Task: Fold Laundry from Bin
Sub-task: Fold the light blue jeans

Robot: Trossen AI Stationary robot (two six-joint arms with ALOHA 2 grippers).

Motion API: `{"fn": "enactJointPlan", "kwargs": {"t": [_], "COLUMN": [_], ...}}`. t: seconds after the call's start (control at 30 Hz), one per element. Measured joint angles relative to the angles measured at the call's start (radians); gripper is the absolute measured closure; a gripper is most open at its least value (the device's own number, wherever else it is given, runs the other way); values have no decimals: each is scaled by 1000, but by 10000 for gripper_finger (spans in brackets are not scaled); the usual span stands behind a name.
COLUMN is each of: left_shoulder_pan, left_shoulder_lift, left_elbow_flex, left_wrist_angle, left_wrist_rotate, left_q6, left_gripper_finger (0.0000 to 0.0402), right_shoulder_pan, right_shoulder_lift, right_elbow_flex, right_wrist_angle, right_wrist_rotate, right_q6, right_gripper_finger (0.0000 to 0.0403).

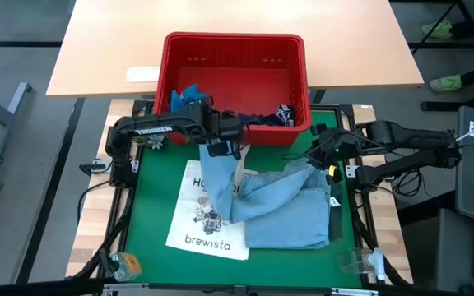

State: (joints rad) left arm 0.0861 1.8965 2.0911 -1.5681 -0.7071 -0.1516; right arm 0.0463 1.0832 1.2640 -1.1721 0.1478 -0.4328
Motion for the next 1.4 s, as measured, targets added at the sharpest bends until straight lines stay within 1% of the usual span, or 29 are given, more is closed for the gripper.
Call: {"fn": "enactJointPlan", "kwargs": {"t": [0.13, 0.33, 0.4, 0.43, 0.5, 0.63, 0.67, 0.83, 0.93, 1.03, 1.1, 1.17, 1.33, 1.4], "left_shoulder_pan": [-35, -101, -120, -127, -134, -157, -166, -213, -255, -309, -351, -393, -474, -493], "left_shoulder_lift": [0, 0, -42, -60, -100, -176, -196, -268, -297, -343, -383, -423, -531, -567], "left_elbow_flex": [95, 266, 248, 239, 229, 224, 224, 224, 215, 157, 74, -38, -339, -443], "left_wrist_angle": [-3, -1, 13, -6, -3, -5, -4, -4, -3, -1, 0, 0, -2, -5], "left_wrist_rotate": [-13, -127, -190, -211, -224, -208, -190, -33, 9, 66, 114, 146, 150, 152], "left_q6": [6, 39, 40, 28, -13, -103, -125, -190, -211, -241, -290, -345, -486, -539], "left_gripper_finger": [386, 385, 384, 384, 384, 384, 384, 383, 383, 383, 383, 383, 383, 384], "right_shoulder_pan": [0, 0, 0, 0, 0, 0, 0, 0, 0, 0, 0, 0, 0, 0], "right_shoulder_lift": [0, 0, -1, -1, -1, 0, 1, 0, -2, -15, -22, -29, -20, -6], "right_elbow_flex": [0, -2, -22, -35, -68, -148, -165, -212, -213, -213, -212, -212, -212, -212], "right_wrist_angle": [0, 2, 11, 11, 12, 45, 53, 82, 84, 81, 80, 82, 146, 192], "right_wrist_rotate": [-1, -9, -10, -10, -10, -9, -9, -10, -10, -11, -27, -61, -212, -234], "right_q6": [0, 0, 0, 0, 0, 0, 0, 0, 0, 3, 6, 6, 7, 7], "right_gripper_finger": [276, 276, 276, 276, 276, 276, 276, 276, 276, 276, 276, 276, 276, 276]}}
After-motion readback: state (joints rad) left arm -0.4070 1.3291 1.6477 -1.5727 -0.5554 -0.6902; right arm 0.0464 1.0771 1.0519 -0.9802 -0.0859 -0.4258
